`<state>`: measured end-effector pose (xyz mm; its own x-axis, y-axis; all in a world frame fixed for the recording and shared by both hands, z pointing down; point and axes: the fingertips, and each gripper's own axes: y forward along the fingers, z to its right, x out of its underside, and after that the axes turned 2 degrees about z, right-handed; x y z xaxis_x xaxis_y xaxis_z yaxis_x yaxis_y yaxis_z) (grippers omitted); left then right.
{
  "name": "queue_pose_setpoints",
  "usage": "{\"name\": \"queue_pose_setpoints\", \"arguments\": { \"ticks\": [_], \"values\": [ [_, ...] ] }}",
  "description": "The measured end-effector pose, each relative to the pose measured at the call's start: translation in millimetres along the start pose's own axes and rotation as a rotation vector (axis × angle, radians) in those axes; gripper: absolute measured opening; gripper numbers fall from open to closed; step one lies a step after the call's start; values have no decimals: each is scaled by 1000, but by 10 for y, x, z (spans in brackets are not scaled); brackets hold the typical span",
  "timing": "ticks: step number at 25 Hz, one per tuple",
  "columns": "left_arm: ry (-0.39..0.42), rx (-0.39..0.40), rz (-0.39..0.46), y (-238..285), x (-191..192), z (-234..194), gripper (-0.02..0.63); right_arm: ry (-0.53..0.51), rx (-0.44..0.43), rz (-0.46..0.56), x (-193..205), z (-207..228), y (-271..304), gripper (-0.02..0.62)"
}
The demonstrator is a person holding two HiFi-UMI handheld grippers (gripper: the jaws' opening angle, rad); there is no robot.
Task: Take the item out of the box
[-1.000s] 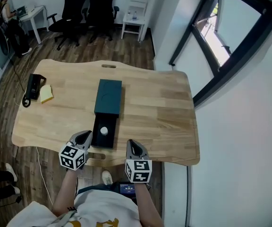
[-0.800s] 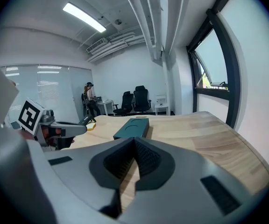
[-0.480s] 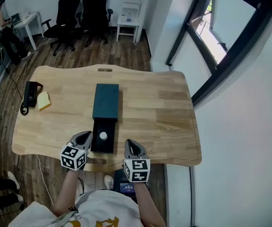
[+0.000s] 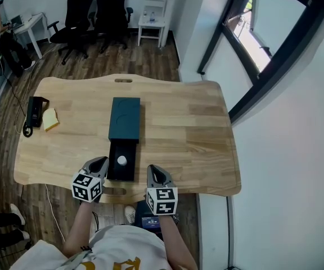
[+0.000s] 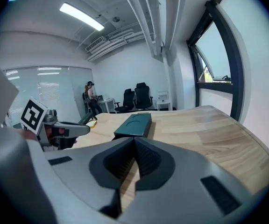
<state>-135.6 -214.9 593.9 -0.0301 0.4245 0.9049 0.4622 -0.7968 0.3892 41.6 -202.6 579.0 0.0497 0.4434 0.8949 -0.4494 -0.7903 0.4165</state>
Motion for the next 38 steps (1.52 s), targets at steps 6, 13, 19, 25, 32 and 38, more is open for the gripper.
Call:
{"name": "queue_pose_setpoints", "arguments": {
  "ticks": [6,13,19,25,32,38],
  "values": [
    [-22,26,-33,116,137,31,2,-9,20,-38,114,79,51,6],
    [-15,34,-76,240,265,54,3,7,29,-69,208,182,104,6],
    [-33,76,-145,398,482,111,61,-14,11,-111,343,211,207,6],
    [-19,94,-243,522,736,108,149,-13,-8,-158,500,260,310,6],
    [82,111,-334,713,855,159,239,8,-22,-200,626,385,450,6],
    [142,119,-375,835,911,142,244,37,-26,-194,660,452,498,6]
  ]
}}
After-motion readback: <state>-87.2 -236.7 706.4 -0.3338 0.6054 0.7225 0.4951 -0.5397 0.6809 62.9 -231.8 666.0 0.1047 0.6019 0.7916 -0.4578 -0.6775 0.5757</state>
